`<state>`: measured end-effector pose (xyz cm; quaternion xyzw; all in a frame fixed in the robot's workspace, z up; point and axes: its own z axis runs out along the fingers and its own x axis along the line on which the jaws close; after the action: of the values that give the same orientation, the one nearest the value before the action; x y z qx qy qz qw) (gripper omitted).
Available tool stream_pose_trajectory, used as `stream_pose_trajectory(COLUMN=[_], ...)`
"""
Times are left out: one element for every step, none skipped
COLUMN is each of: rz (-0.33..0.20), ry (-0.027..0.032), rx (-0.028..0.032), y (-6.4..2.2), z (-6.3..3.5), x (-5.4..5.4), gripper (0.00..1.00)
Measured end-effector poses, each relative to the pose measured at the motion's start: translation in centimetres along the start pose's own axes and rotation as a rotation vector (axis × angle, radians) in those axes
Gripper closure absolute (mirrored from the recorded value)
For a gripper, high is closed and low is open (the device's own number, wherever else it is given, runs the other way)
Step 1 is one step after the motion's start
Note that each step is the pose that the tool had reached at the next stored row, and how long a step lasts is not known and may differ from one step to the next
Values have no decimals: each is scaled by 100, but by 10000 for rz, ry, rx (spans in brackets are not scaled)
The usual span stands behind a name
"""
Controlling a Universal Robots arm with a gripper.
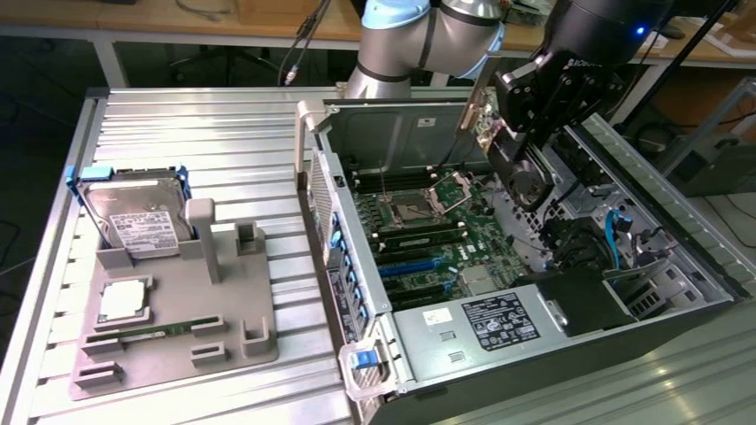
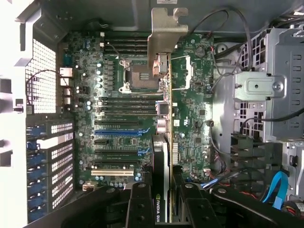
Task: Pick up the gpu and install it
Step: 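Insert the gpu into the slot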
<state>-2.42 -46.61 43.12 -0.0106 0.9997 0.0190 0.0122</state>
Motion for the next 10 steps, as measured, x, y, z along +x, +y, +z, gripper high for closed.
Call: stream_pose_trajectory(rz=[-56,-111,-169,-220,-274,-332,-389,-448,-504,-562], ry=[2,4,7,8,11,13,15,17,19,21], rx=[-1,-2,-4,-5,-6,-8,-9,-10,-12,-13], y=[0,0,0,0,0,0,0,0,0,0], z=[0,0,0,0,0,0,0,0,0,0], x=[0,0,0,0,0,0,0,0,0,0], gripper=[73,73,73,73,73,73,73,73,73,73])
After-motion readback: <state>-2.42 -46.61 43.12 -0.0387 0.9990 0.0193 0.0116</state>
